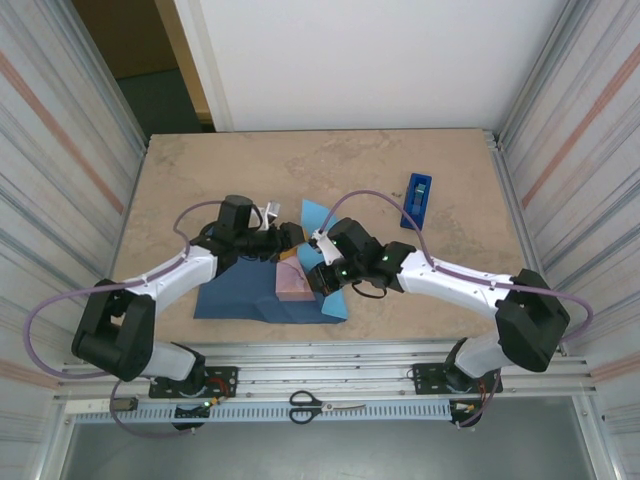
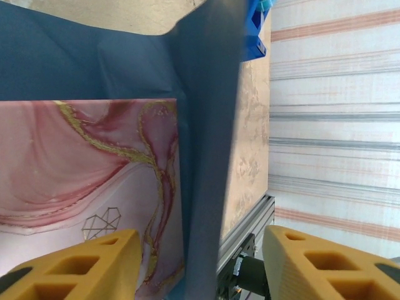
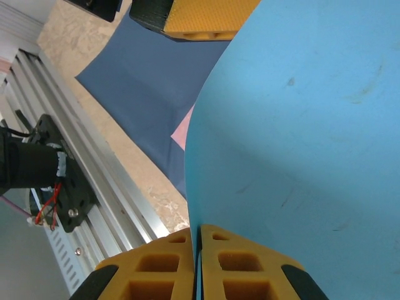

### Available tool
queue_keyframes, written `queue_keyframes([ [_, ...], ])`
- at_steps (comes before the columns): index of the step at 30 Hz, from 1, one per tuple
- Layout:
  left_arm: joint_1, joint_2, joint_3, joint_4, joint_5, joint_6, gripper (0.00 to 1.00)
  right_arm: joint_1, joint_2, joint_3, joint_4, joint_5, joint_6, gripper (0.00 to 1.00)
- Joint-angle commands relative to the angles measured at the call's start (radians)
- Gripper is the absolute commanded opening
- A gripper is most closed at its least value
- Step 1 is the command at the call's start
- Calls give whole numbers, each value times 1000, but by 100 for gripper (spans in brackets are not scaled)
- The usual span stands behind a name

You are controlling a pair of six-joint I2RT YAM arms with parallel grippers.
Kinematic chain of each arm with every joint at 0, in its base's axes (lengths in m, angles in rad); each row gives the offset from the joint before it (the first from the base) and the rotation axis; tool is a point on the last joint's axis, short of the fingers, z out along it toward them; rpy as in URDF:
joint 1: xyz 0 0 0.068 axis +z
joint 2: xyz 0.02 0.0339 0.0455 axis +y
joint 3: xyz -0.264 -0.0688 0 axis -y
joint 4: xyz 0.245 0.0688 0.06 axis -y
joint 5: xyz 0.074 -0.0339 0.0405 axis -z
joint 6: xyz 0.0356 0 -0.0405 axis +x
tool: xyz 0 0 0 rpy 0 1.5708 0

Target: Wrap the gift box in paper

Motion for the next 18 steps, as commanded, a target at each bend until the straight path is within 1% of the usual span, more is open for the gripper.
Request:
queue_keyframes([
  [1, -12, 10, 33, -9, 12, 22, 49, 7, 16, 37, 11, -29, 21, 11],
  [4, -12, 10, 38, -47, -3, 43, 43, 7, 19, 42, 14, -38, 22, 11],
  [11, -12, 9, 43, -94, -30, 76, 35, 5, 35, 50, 11, -49, 23, 12],
  [16, -12, 8, 49, -129, -50, 105, 23, 5, 32, 51, 7, -54, 23, 13],
  [18, -12, 7, 49, -140, -59, 123, 16, 1, 32, 54, 6, -72, 27, 18],
])
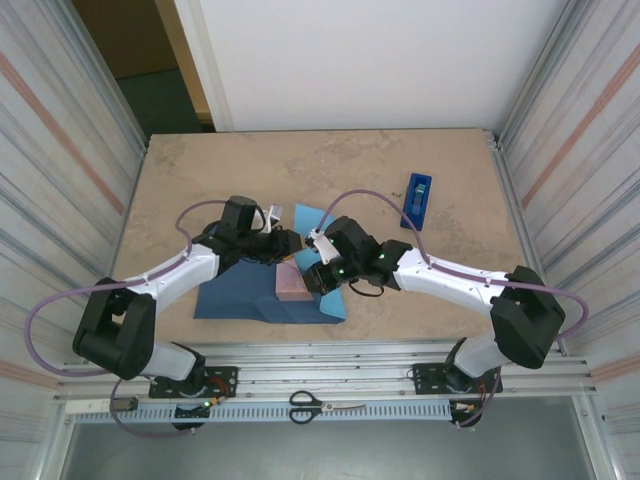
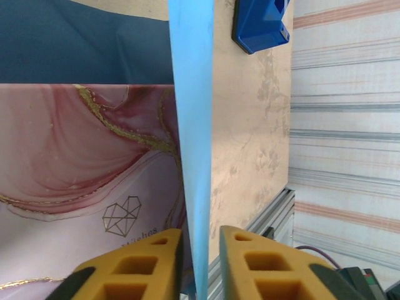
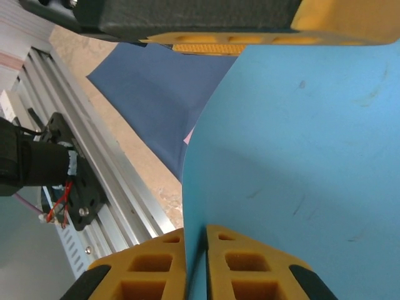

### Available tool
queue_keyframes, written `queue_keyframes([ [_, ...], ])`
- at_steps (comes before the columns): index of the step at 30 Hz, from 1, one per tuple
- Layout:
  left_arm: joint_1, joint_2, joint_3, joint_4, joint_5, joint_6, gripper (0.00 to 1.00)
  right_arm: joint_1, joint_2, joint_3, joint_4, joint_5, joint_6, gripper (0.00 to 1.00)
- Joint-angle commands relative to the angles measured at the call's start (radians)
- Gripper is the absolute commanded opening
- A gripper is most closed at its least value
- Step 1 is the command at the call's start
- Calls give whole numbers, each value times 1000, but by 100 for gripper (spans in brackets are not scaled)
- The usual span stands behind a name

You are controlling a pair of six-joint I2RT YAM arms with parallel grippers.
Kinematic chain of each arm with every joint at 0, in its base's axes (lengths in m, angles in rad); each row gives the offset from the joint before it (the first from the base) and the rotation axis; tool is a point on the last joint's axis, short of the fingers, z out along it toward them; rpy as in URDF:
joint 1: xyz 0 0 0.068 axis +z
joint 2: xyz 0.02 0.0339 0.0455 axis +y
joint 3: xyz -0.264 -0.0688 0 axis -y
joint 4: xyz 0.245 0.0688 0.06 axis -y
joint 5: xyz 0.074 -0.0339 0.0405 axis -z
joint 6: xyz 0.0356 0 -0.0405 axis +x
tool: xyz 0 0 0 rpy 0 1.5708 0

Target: Wrap the gift box in paper

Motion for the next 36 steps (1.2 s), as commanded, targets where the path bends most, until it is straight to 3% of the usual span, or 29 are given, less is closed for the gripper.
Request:
queue_keyframes([
  [1, -2, 0, 31, -52, -28, 60, 12, -3, 4, 37, -6, -47, 25, 25],
  [4, -2, -9, 34, -85, -50, 97, 8, -28, -28, 33, 1, -67, 57, 49],
  [10, -2, -28, 34, -131, -83, 143, 6, -142, -143, -66, 108, -73, 168, 73],
  [12, -2, -33, 30, -133, -77, 147, 5, -174, -161, -89, 116, -73, 187, 74],
  [18, -2, -73, -20, -97, -79, 137, 0, -249, -149, -108, -5, 98, 301, 76],
  [27, 0, -146, -73, -96, -82, 129, 0, -307, -114, -145, 21, 74, 410, 91],
  [36, 7, -216, -143, -124, -134, 144, 0, -306, -21, -116, 21, 7, 419, 97],
])
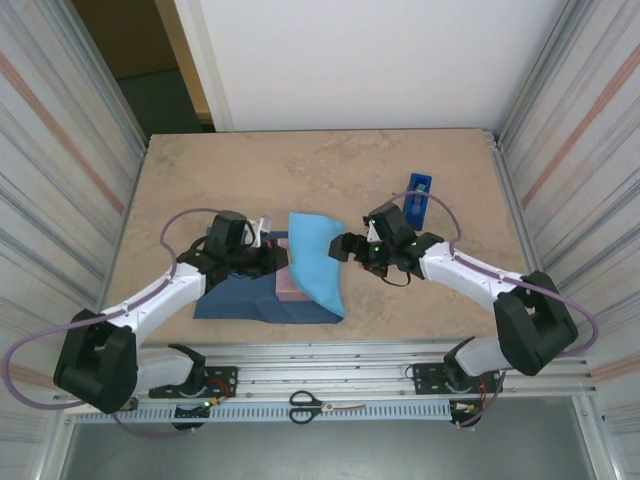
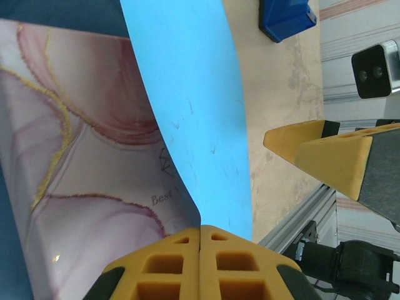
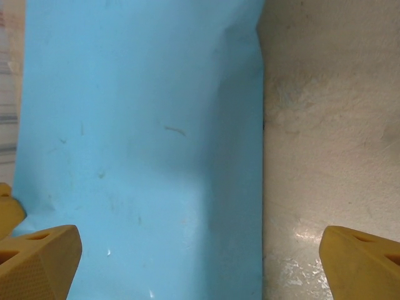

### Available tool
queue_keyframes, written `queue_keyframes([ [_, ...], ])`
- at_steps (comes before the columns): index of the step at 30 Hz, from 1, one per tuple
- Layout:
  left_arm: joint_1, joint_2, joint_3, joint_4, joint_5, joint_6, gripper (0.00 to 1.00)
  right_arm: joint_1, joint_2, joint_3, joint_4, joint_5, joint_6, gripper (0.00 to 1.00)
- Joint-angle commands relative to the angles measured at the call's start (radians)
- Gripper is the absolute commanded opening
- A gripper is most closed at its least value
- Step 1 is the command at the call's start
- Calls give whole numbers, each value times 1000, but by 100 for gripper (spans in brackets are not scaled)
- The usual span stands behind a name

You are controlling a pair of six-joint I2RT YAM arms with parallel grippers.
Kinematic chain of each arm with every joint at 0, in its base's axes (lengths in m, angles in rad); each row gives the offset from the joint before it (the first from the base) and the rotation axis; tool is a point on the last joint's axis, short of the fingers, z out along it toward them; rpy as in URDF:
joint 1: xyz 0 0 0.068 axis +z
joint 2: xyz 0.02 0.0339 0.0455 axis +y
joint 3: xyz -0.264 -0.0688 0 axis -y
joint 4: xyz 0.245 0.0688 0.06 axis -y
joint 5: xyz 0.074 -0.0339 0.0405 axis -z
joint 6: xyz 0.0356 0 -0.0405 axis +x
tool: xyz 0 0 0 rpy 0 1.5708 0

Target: Wrap the gift box in paper

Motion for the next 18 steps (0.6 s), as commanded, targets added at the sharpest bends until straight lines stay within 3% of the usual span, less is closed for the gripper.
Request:
queue_keyframes([
  [1, 9, -28, -20, -34, -32, 26, 0, 3, 35, 30, -8, -35, 28, 97],
  [18, 20, -35, -42, -64, -64, 80, 0, 69, 214, 126, -35, -93, 22, 98],
])
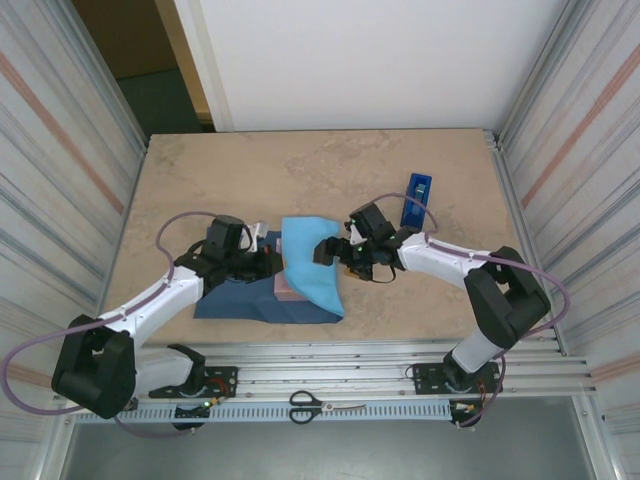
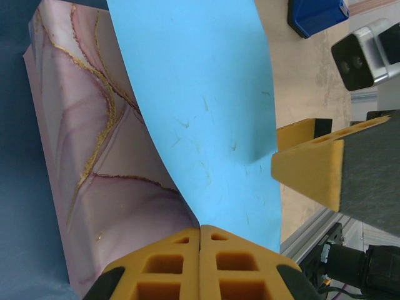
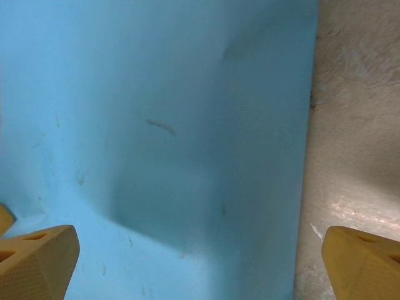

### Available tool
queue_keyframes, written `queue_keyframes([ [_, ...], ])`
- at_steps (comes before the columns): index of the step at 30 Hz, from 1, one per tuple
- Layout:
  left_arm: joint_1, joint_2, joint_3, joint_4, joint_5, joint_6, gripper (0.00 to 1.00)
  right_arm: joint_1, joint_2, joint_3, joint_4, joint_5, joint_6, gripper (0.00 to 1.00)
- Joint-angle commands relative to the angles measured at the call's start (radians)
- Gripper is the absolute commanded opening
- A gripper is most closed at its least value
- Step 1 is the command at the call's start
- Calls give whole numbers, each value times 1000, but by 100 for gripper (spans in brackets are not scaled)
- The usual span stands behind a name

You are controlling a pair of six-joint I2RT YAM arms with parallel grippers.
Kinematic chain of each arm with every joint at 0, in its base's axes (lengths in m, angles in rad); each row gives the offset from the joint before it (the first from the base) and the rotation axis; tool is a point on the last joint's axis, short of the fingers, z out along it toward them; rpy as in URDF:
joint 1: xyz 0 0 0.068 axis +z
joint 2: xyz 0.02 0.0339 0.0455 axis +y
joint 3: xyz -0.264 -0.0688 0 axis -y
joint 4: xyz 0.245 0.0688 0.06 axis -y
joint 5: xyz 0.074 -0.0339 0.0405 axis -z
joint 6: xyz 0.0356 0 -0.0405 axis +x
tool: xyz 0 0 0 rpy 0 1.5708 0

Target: Wrap the gift box in paper

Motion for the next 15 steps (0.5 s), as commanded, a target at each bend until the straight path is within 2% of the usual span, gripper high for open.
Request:
queue_keyframes([
  [1, 7, -11, -20, -20, -22, 29, 0, 15, 37, 31, -42, -8, 10, 98],
  [10, 8, 0, -12, -44, -34, 48, 0, 45, 75, 31, -100, 78, 29, 98],
  [11, 9, -6, 13, -73, -53, 54, 24, 53, 79, 21, -103, 99, 37, 98],
  [12, 10, -13, 34, -98, -73, 58, 32, 57, 83, 18, -106, 103, 37, 98],
  [13, 13, -18, 47, -114, -90, 59, 45, 60, 83, 18, -111, 114, 39, 98],
  [14, 15, -20, 57, -131, -121, 53, 62, 62, 82, 17, -118, 121, 38, 98],
  [15, 19, -17, 65, -143, -144, 49, 73, 63, 82, 17, -121, 125, 34, 98],
])
